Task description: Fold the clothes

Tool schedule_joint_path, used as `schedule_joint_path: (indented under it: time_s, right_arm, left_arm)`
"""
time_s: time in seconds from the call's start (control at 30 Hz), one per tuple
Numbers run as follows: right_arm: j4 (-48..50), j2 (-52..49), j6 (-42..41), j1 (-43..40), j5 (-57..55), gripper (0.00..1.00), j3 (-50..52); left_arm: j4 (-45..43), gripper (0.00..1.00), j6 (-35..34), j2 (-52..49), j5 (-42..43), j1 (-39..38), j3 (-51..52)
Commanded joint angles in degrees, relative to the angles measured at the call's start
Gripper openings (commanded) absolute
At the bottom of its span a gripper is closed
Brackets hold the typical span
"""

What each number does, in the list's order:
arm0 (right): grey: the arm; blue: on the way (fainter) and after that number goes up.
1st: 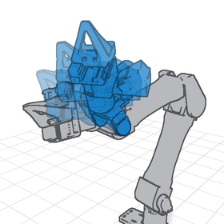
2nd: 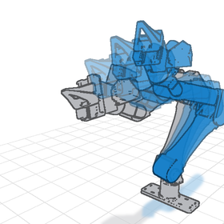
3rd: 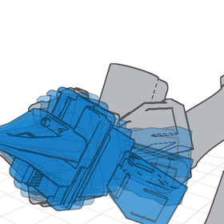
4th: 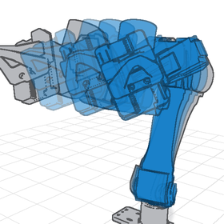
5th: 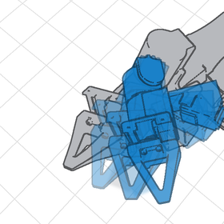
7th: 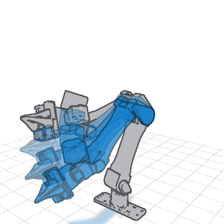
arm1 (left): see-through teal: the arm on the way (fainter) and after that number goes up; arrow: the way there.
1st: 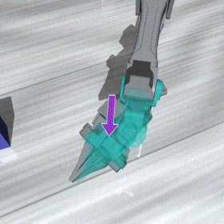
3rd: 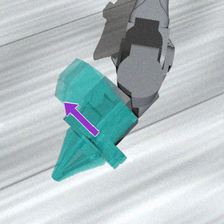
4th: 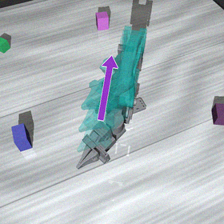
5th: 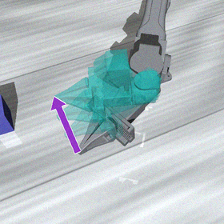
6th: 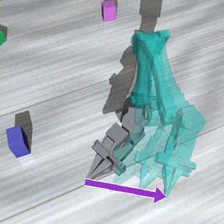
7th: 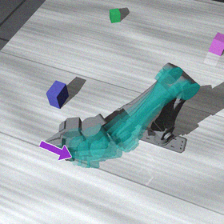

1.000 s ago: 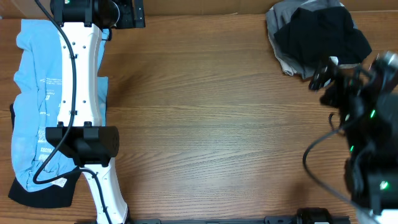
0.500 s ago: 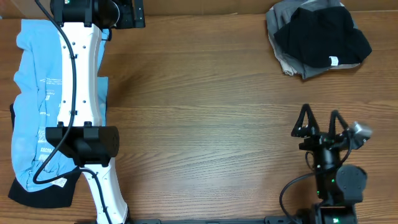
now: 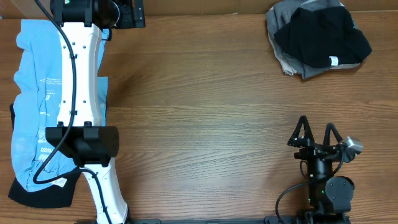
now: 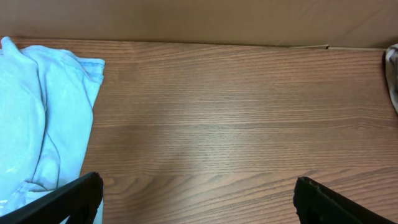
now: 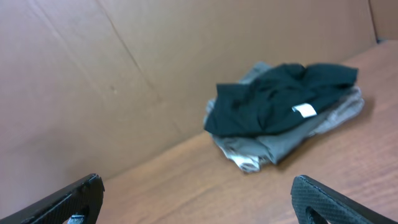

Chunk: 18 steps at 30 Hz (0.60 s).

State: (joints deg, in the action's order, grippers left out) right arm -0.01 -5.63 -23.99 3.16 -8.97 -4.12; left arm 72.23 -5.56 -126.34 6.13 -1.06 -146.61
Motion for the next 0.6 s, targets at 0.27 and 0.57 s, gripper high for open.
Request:
schedule_joint_path:
  time_s: [0.27, 0.57]
  right_arm:
    - [-4.2, 5.5, 2.0, 0.4, 1.5, 1.0, 3.7]
    - [-4.1, 5.5, 4.0, 0.4, 1.7, 1.0, 3.7]
  left_arm:
    - [-0.1, 1.0, 0.9, 0.0, -0.4, -0.2, 0.0]
    - [-0.1, 1.0, 0.9, 0.0, -0.4, -0.2, 0.0]
